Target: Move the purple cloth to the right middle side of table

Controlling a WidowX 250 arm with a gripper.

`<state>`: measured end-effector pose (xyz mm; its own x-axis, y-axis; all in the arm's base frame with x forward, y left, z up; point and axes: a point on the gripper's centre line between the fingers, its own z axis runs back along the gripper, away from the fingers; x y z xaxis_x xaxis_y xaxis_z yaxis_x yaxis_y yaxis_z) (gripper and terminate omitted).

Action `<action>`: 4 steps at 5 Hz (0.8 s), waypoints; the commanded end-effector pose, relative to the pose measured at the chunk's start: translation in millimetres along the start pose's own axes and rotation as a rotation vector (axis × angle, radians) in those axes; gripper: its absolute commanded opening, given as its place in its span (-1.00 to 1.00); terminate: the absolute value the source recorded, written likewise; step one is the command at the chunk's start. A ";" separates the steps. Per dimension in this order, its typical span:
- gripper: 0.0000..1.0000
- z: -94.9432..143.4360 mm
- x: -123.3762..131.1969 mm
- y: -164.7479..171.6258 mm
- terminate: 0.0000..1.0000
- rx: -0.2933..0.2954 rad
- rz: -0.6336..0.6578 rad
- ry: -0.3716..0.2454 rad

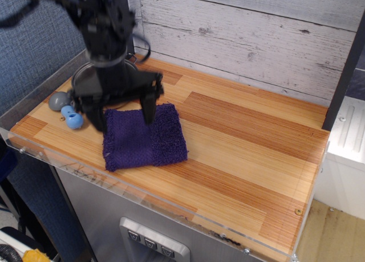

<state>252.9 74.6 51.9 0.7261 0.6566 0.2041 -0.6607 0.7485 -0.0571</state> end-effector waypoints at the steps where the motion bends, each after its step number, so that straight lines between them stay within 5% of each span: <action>1: 1.00 -20.4 3.8 4.6 -1.00 0.032 -0.002 0.002; 4: 1.00 -38.9 5.1 -22.2 -1.00 0.040 -0.025 0.002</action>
<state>279.2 67.5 15.4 0.7430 0.6405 0.1941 -0.6518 0.7583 -0.0073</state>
